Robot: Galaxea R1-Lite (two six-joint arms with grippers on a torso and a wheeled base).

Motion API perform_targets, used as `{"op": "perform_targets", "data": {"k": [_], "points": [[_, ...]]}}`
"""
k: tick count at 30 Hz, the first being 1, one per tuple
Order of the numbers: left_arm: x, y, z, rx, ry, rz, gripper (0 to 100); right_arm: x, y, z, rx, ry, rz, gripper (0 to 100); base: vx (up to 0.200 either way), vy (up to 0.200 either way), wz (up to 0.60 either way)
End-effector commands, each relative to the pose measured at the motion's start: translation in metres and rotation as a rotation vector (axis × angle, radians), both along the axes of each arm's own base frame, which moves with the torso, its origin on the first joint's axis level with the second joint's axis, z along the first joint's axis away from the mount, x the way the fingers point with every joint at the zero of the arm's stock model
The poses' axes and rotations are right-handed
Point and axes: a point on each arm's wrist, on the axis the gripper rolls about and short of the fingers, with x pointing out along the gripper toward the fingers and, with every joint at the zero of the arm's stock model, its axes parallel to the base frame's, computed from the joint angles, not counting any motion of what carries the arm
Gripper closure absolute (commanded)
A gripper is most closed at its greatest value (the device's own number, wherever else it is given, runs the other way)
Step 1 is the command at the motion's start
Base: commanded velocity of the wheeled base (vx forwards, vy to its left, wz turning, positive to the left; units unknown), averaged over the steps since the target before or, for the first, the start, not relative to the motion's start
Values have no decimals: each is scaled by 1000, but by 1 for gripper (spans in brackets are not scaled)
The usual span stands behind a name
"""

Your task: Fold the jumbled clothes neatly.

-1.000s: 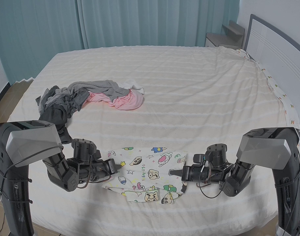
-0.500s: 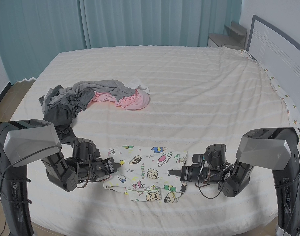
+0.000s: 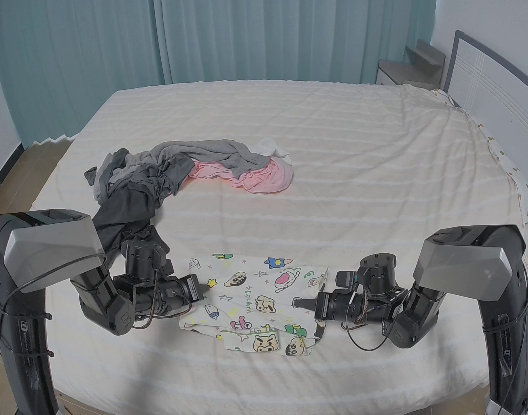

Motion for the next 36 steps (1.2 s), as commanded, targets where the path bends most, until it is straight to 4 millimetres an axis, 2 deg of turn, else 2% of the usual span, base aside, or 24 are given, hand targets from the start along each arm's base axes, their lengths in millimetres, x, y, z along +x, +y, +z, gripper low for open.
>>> {"op": "perform_targets", "data": {"k": [1, 32, 36], "points": [[0, 0, 1, 0, -1, 0, 100, -1, 1, 1, 1, -1, 5, 100, 0, 200, 0], [-6, 3, -7, 16, 28, 1, 100, -4, 10, 0, -6, -10, 5, 100, 0, 200, 0], [-8, 4, -8, 19, 33, 0, 100, -3, 10, 0, -12, -13, -10, 100, 0, 0, 0]]}}
